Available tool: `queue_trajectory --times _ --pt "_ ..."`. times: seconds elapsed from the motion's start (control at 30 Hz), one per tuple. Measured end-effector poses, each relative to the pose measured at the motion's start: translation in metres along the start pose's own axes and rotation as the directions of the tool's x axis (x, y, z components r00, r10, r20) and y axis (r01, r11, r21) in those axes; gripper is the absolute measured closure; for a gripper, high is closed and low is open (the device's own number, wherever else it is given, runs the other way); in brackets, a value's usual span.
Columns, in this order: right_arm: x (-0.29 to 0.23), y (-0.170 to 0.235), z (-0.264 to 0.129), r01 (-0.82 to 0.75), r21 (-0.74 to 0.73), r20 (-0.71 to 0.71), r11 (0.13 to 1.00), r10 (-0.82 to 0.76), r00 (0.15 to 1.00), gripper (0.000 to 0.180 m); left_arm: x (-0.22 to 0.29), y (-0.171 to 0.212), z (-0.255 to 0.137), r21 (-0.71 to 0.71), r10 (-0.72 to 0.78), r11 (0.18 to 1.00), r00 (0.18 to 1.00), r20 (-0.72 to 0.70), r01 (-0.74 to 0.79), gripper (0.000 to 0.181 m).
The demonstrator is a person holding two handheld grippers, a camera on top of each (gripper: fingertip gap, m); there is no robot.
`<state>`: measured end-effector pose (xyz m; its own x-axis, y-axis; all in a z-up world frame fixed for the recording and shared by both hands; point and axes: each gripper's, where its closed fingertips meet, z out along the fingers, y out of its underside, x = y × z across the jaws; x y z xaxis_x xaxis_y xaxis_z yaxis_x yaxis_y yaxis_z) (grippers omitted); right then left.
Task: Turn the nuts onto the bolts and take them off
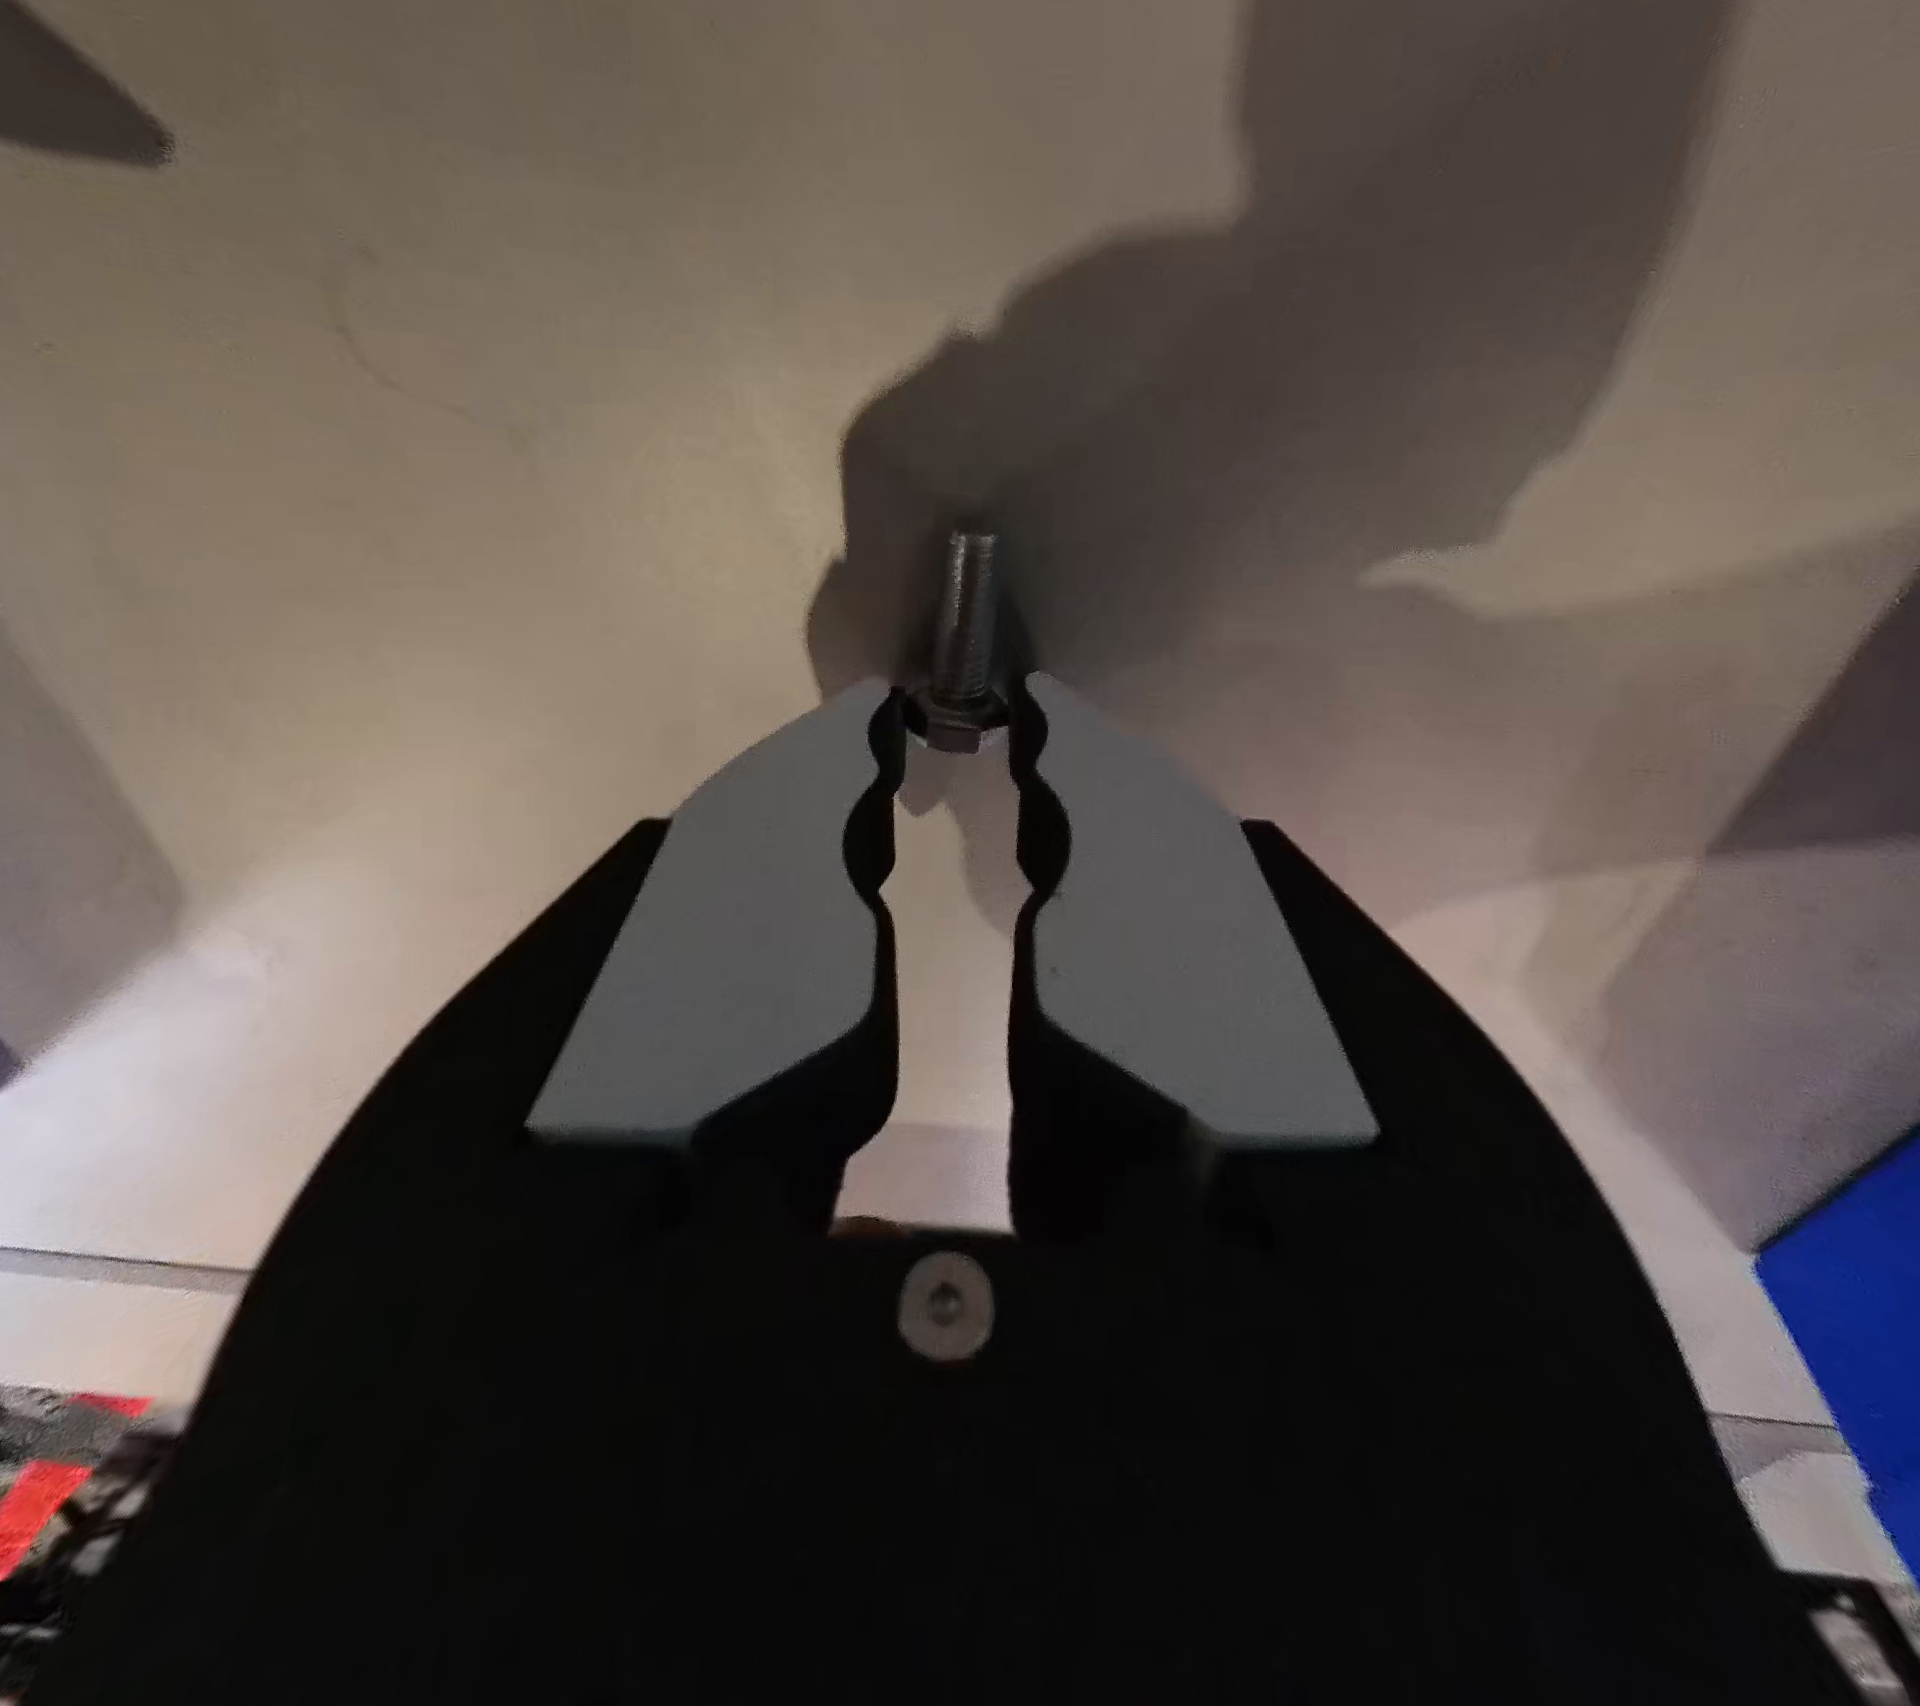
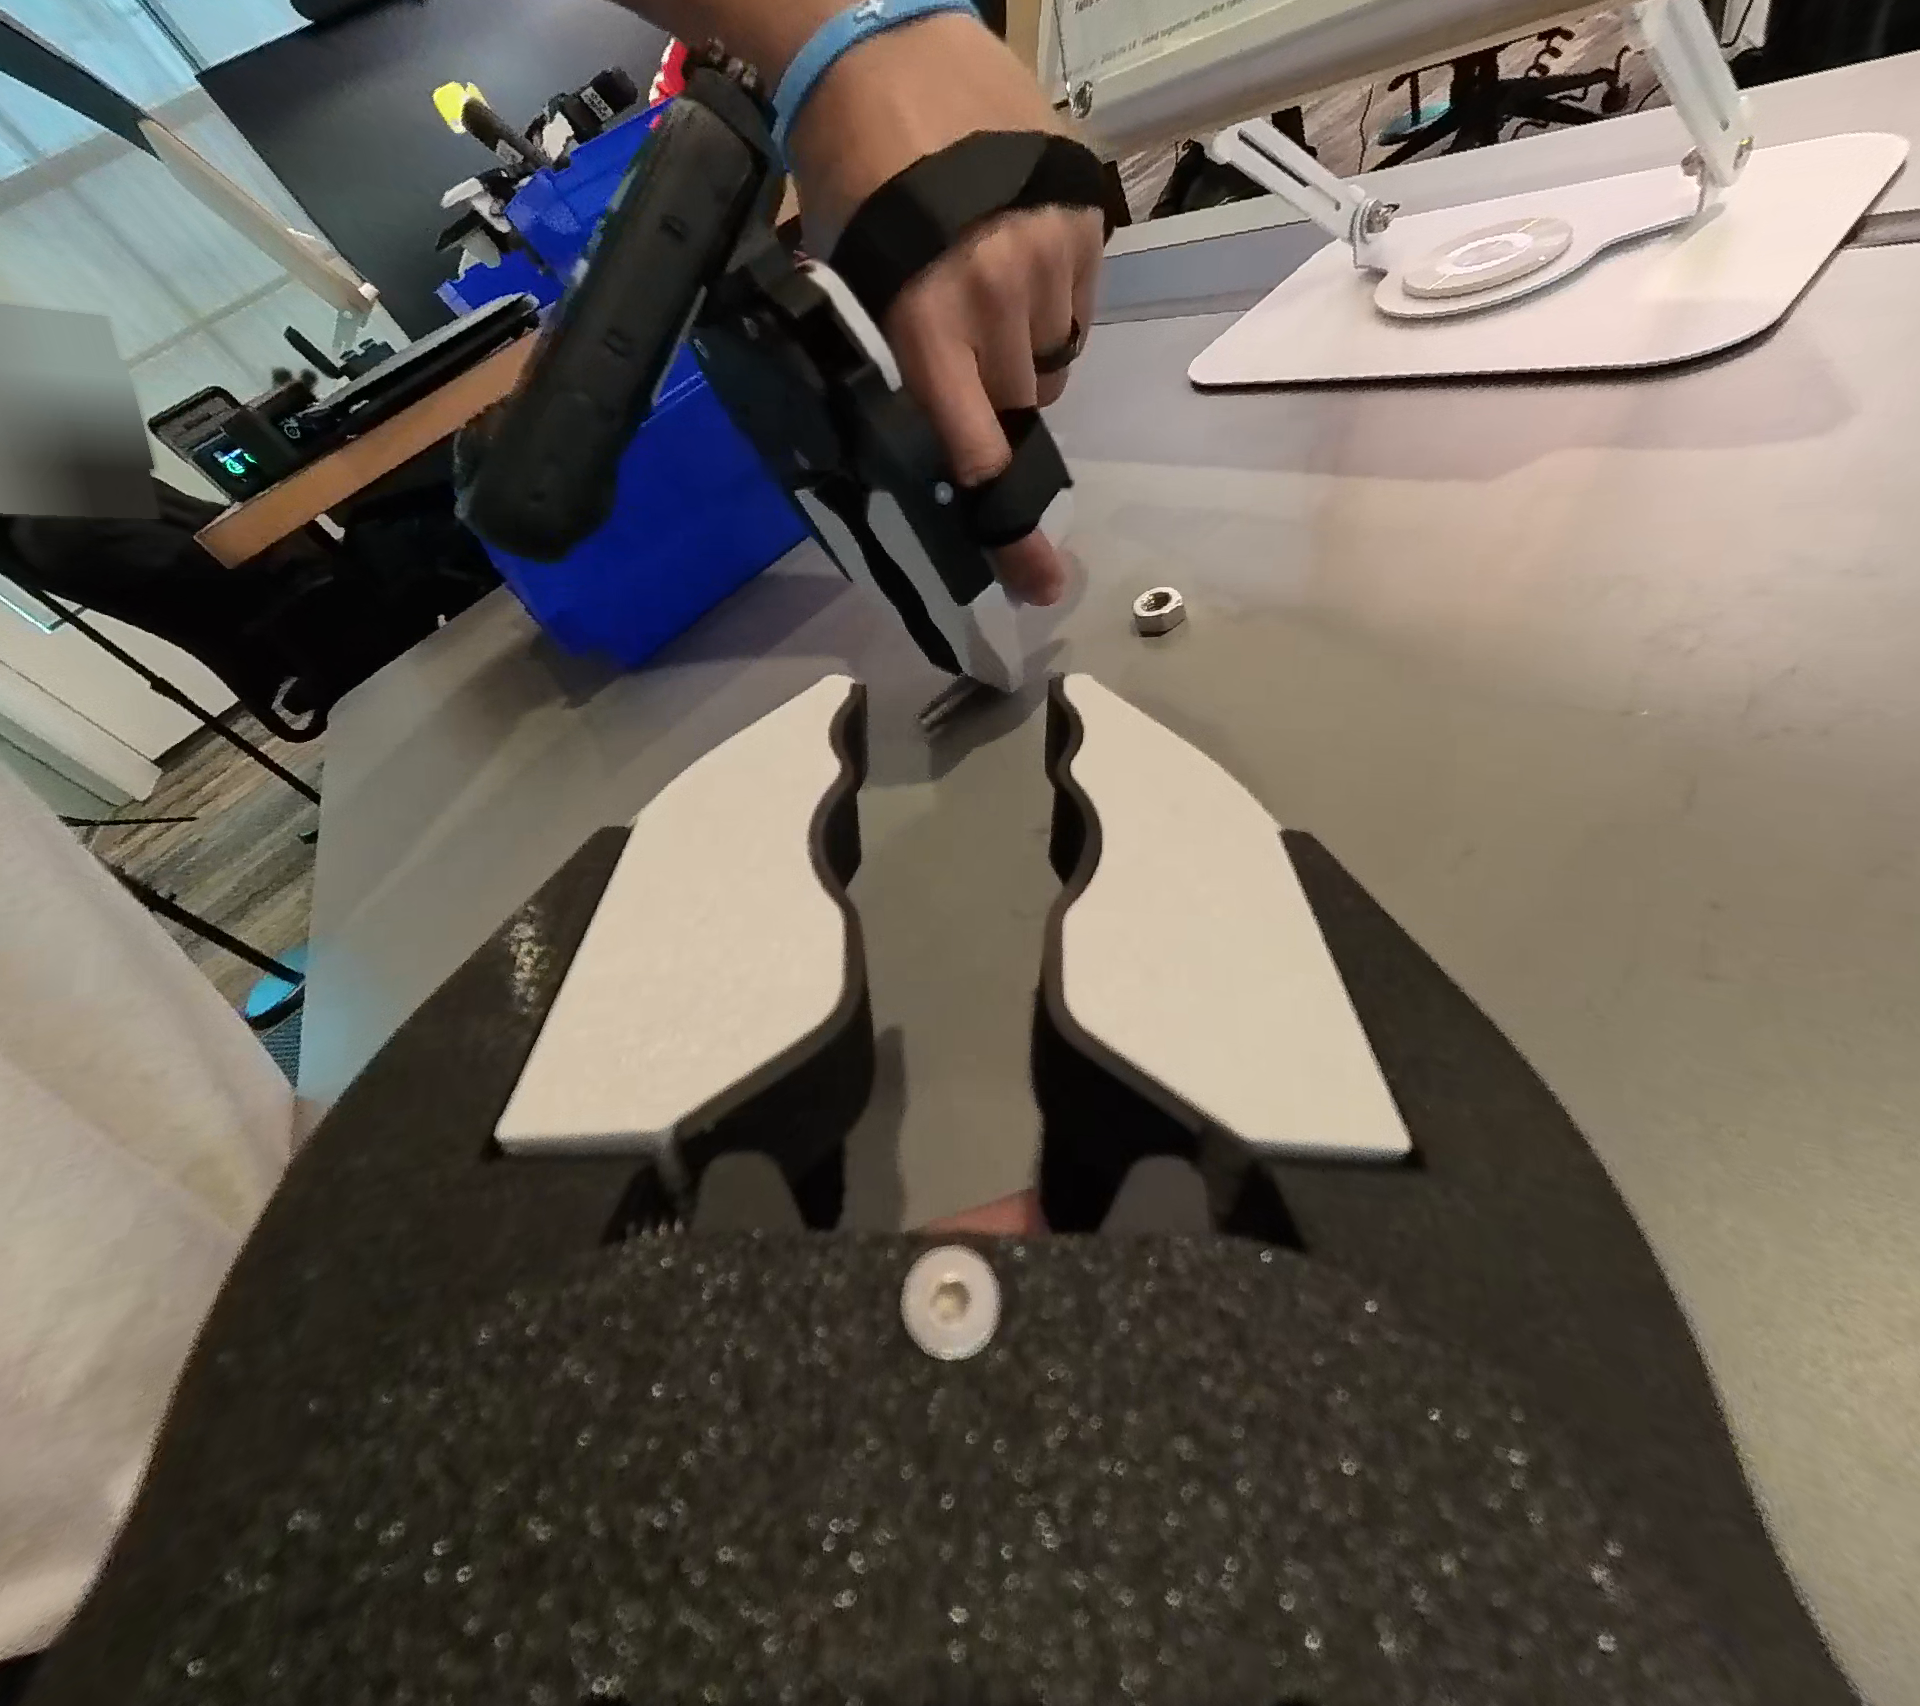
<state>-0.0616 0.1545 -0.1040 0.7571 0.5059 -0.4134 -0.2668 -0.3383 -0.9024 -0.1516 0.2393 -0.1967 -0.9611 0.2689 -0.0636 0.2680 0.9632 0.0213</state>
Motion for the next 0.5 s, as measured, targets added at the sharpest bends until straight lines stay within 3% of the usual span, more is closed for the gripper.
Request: queue_trajectory --times 0.17,0.27,0.33,0.4,0.5 --pt "-0.001 0.002 0.002 0.008 -0.01 -0.004 1.0 -0.008 1.0 0.147 -0.001 0.001 -0.001 -0.058 -0.21 0.976 0.977 0.047 0.212 0.163" --pt "0.0 0.001 0.001 -0.001 -0.001 -0.004 1.0 0.001 1.0 0.148 -0.009 0.001 -0.011 -0.024 -0.452 0.886 0.876 0.167 0.462 0.163" --pt "0.001 0.0 0.0 -0.006 0.006 -0.008 1.0 0.006 1.0 0.148 -0.021 -0.003 -0.027 0.078 -0.639 0.763 0.728 0.248 0.642 0.163" --pt "0.001 -0.001 -0.001 -0.008 0.012 -0.012 1.0 0.008 1.0 0.148 -0.036 -0.006 -0.05 0.224 -0.788 0.604 0.531 0.311 0.765 0.163" --pt "0.001 0.0 -0.001 0.007 0.009 -0.018 1.0 -0.007 1.0 0.149 -0.056 -0.013 -0.089 0.489 -0.929 0.332 0.19 0.316 0.807 0.163"
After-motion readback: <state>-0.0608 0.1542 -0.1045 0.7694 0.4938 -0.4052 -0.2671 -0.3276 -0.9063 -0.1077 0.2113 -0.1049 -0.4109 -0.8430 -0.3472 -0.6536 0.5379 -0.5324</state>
